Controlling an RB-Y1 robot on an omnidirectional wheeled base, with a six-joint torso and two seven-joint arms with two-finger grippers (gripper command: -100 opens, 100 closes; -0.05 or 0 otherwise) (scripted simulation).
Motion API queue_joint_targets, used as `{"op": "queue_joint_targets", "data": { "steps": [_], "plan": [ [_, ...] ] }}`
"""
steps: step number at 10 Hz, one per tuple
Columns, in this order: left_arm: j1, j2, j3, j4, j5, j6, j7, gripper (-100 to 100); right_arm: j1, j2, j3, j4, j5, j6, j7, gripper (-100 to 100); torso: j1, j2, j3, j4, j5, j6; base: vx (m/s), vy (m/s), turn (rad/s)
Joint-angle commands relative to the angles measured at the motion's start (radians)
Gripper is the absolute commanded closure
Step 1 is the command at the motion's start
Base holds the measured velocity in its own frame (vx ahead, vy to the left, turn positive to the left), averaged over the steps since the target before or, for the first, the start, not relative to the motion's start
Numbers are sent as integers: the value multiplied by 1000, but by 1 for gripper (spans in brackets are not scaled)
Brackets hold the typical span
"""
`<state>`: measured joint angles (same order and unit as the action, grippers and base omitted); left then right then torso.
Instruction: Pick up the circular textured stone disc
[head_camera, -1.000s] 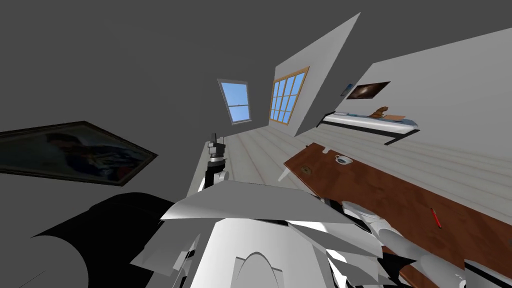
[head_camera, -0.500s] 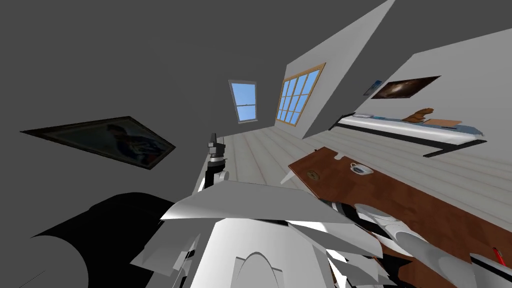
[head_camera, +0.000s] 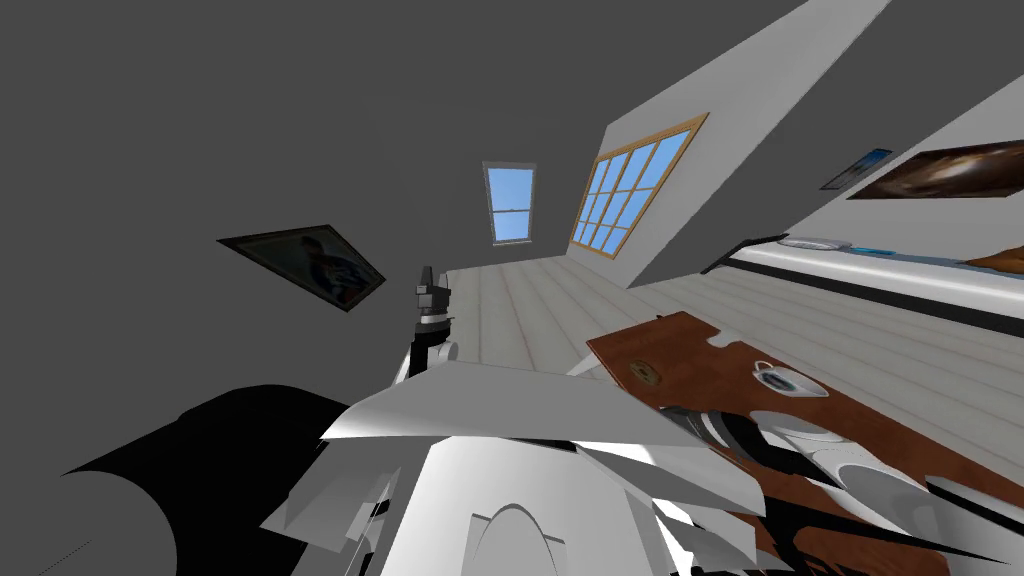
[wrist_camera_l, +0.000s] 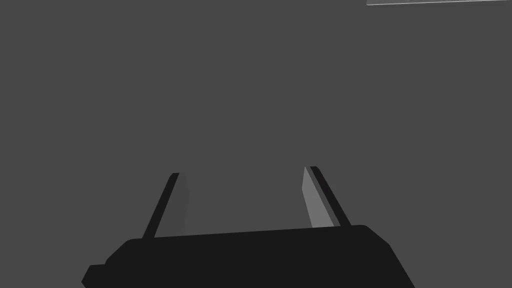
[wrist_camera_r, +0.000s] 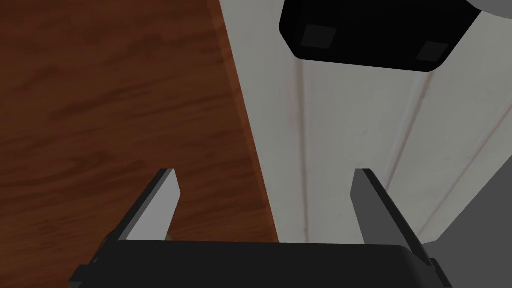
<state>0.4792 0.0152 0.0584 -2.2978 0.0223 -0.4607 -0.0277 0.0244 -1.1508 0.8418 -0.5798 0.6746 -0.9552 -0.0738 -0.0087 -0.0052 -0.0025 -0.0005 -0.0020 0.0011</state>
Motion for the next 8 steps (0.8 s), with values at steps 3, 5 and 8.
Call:
{"op": "queue_joint_targets", "data": {
  "steps": [3, 5, 8],
  "plan": [
    [0, 0, 0, 0, 0, 0, 0, 0, 5, -49, 21, 1, 10, 21, -7, -100, 3, 2, 1, 0, 0, 2, 25, -54, 81],
    [0, 0, 0, 0, 0, 0, 0, 0, -8, -63, 33, 25, 17, 18, -5, -100, 3, 1, 1, 0, 0, 1, 21, -46, 150],
    [0, 0, 0, 0, 0, 0, 0, 0, -40, -84, 57, 70, 29, 10, 0, -100, 2, -2, -1, -1, 1, 0, 61, -59, 278]
  ]
}}
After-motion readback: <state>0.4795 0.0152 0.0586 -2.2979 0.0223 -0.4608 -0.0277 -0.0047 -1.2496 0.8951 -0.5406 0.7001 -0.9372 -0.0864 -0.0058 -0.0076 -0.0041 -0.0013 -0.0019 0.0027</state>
